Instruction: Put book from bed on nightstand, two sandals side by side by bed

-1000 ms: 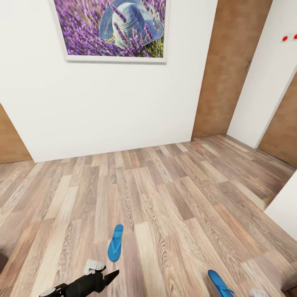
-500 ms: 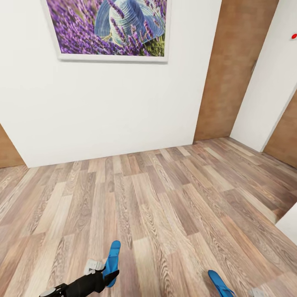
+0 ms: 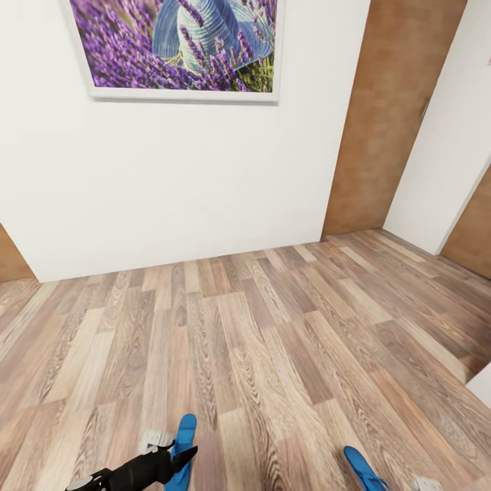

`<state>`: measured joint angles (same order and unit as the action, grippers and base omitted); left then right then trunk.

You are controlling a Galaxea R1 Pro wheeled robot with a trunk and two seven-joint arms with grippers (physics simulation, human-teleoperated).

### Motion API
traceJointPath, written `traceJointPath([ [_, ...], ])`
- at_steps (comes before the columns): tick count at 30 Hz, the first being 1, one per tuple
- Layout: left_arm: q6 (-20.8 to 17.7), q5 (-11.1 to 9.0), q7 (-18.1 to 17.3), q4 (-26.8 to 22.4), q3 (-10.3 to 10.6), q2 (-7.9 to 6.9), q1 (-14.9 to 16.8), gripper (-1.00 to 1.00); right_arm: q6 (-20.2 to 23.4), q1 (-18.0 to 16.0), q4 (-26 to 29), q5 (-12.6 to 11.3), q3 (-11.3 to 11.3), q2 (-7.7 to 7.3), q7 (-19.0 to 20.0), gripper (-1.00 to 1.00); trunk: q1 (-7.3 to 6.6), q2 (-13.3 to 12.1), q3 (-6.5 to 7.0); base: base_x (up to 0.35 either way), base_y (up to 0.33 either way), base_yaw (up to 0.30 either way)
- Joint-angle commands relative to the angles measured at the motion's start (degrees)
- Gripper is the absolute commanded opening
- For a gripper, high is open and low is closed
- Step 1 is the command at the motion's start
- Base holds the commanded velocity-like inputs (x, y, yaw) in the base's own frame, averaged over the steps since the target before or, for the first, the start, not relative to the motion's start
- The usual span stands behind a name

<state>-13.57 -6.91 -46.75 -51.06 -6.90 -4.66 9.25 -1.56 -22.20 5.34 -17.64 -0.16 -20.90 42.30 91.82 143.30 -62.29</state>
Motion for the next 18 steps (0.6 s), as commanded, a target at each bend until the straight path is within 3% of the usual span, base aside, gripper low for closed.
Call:
traceJointPath([
  [1, -0.58, -0.47, -0.18, 0.0, -0.05, 0.0, 0.02, 1.0, -0.15, -0.04, -0.07, -0.12, -0.01, 0.02, 0.15, -1.0, 0.01, 0.02, -0.05, 0.219, 0.0, 0.0],
  [8, -0.58, -0.47, -0.18, 0.0, -0.05, 0.0, 0.0, 1.0, -0.16, -0.04, -0.07, -0.12, -0.01, -0.01, 0.15, -1.0, 0.01, 0.02, -0.05, 0.213, 0.0, 0.0],
  [18, -0.62, -0.47, -0.08, 0.0, -0.05, 0.0, 0.03, 1.0, -0.17, -0.04, -0.07, -0.12, -0.01, -0.02, 0.14, -1.0, 0.01, 0.02, -0.05, 0.021, 0.0, 0.0],
])
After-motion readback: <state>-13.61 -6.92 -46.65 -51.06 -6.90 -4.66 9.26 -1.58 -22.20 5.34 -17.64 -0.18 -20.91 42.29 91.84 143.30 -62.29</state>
